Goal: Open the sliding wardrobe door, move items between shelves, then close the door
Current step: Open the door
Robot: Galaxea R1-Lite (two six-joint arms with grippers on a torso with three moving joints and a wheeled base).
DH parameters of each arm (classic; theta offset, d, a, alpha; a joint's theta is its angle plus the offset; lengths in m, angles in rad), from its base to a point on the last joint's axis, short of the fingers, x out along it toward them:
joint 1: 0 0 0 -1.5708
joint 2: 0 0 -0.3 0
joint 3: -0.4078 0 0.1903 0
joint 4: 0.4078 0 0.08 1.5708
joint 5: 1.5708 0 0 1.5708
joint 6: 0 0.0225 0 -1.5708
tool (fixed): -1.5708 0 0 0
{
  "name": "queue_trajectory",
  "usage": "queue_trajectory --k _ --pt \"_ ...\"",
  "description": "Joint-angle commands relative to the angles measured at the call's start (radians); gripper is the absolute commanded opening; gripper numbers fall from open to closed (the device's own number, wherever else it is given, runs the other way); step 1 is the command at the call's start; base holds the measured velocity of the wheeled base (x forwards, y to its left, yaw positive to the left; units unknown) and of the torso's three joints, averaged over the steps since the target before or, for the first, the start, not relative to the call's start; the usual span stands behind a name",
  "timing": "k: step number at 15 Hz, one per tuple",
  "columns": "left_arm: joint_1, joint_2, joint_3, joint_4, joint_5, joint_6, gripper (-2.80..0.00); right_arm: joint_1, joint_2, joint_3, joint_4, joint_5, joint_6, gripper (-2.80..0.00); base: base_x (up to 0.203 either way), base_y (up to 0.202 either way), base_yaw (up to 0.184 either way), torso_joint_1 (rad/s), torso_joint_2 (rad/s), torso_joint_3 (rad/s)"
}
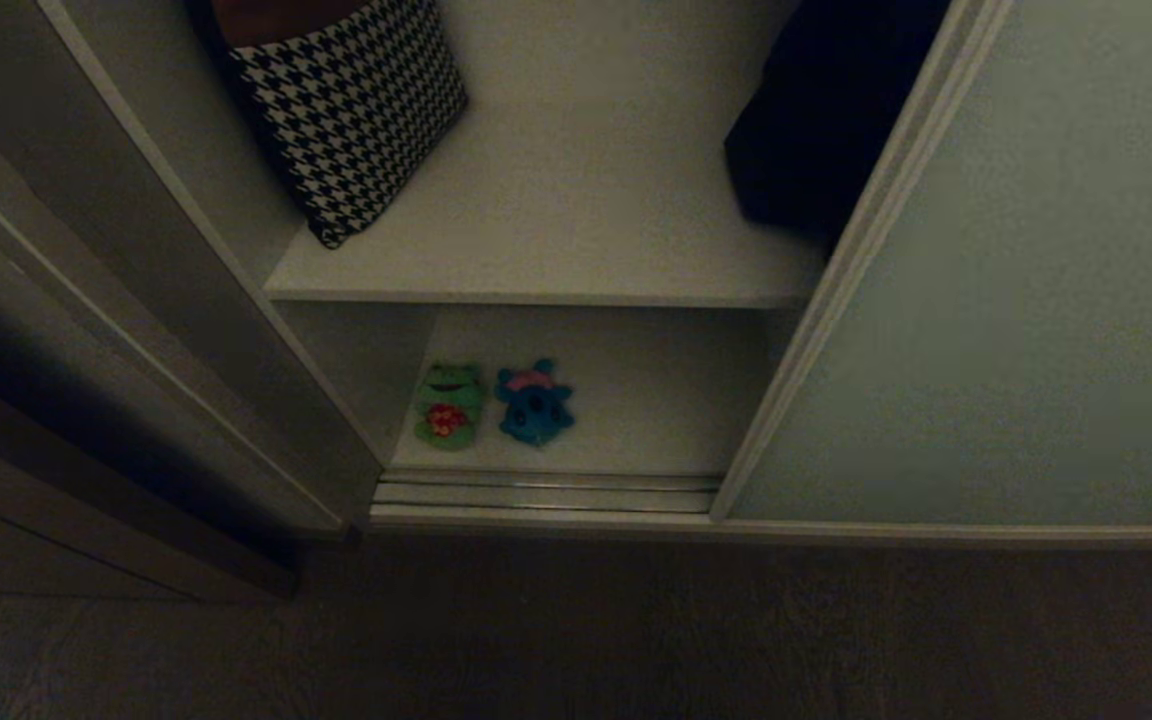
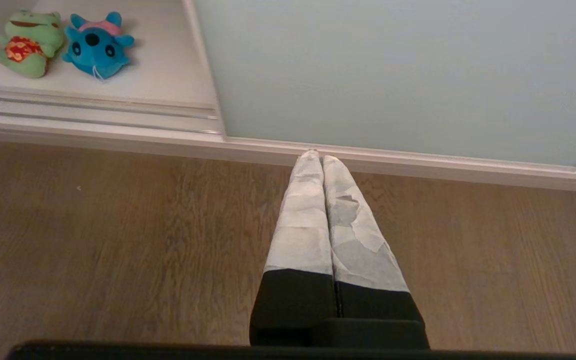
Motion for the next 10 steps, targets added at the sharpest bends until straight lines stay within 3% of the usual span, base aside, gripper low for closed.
queue_trajectory --k 1,3,6,9,10 --pt "0.019 -0.217 0.181 -0.005 -0.010 0.002 -2.80 0.001 -0.002 0.000 0.000 0.001 0.000 -2.80 0.000 0.000 0.000 0.000 0.00 0.000" --pt "0.017 -0.302 0.286 -0.025 0.004 0.006 -2.80 0.000 -0.002 0.000 0.000 0.001 0.000 -2.80 0.000 0.000 0.000 0.000 0.00 0.000" --pt "0.002 -0.491 0.355 -0.044 -0.007 0.026 -2.80 0.000 -0.002 0.000 0.000 0.001 0.000 -2.80 0.000 0.000 0.000 0.000 0.00 0.000" --pt "-0.004 -0.498 0.383 -0.058 -0.016 -0.016 -2.80 0.001 -0.002 0.000 0.000 0.001 0.001 -2.80 0.000 0.000 0.000 0.000 0.00 0.000" --pt "-0.004 -0.498 0.384 -0.054 0.015 -0.023 -2.80 0.001 -0.002 0.000 0.000 0.001 0.001 -2.80 0.000 0.000 0.000 0.000 0.00 0.000"
